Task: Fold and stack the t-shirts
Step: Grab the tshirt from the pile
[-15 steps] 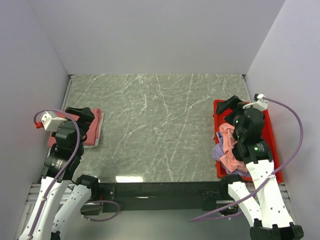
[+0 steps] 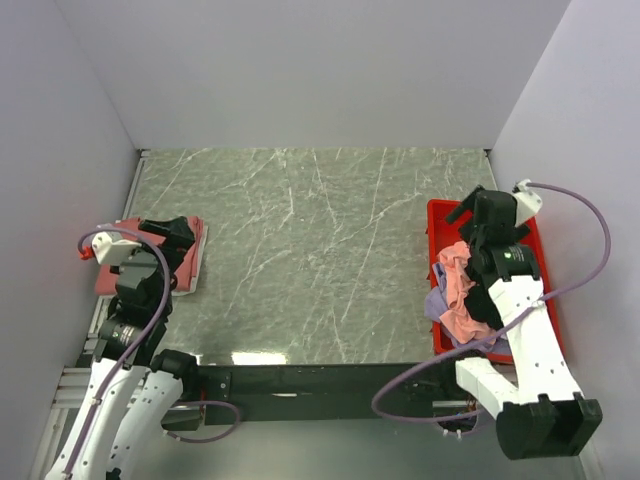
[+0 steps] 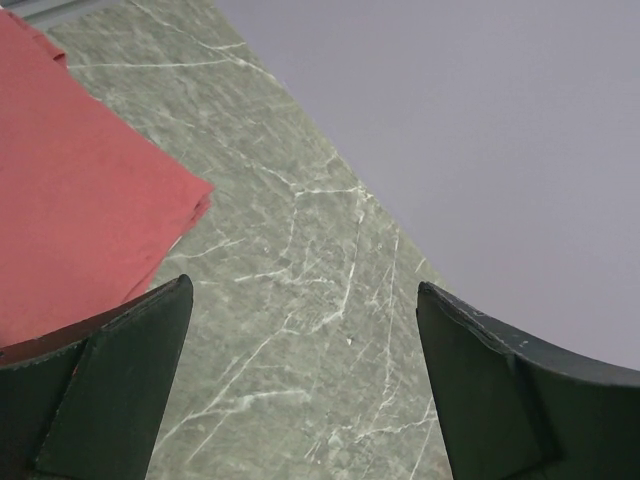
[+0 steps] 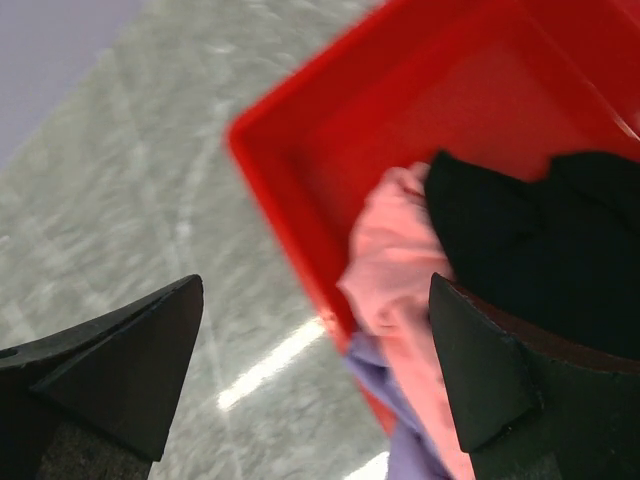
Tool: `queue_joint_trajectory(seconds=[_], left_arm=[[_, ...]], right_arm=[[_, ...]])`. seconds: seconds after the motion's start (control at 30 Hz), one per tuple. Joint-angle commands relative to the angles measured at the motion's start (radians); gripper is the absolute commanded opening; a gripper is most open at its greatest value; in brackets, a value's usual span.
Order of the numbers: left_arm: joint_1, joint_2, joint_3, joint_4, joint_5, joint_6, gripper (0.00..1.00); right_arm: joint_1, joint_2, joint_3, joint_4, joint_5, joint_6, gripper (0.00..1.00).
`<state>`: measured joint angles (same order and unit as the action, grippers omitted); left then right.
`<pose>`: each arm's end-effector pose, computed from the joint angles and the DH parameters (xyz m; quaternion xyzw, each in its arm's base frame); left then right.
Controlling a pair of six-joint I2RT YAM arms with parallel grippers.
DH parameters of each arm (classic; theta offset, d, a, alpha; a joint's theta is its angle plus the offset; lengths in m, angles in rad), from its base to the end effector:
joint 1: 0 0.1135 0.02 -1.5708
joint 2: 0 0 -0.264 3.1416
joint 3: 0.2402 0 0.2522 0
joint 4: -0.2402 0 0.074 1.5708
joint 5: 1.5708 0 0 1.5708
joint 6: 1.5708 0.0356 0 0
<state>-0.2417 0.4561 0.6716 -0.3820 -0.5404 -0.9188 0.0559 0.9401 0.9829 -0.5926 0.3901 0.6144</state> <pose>0.1136 -0.0092 0.3234 -0.4070 0.6367 -0.1708 0.6323 0.1981 -0.0025 0.3413 0.3270 0.7967 -0.0020 0.5083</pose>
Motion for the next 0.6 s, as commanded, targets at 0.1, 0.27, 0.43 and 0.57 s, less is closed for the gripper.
queue_joint_trajectory(seconds=[0.1,0.27,0.43,0.57], left_arm=[[-0.002,0.075,0.014,0.037,0.005,0.018,0.99],[-0.002,0.125,0.028,0.032,0.016,0.006,0.99],[-0.002,0.138,0.036,0.009,0.013,-0.008,1.00],[-0.002,0.125,0.034,-0.003,0.008,-0.018,0.99]], right_arm=[[-0.270,-0.035,-0.032,-0.177,-0.043,0.062,0.98],[-0.429,-0.122,-0.159,-0.164,-0.115,0.067,0.97],[-0.472,-0.087,-0.211,-0.121,-0.264,0.056,0.94],[-0.482,-0.041,-0.257,-0.055,-0.322,0.071,0.86]])
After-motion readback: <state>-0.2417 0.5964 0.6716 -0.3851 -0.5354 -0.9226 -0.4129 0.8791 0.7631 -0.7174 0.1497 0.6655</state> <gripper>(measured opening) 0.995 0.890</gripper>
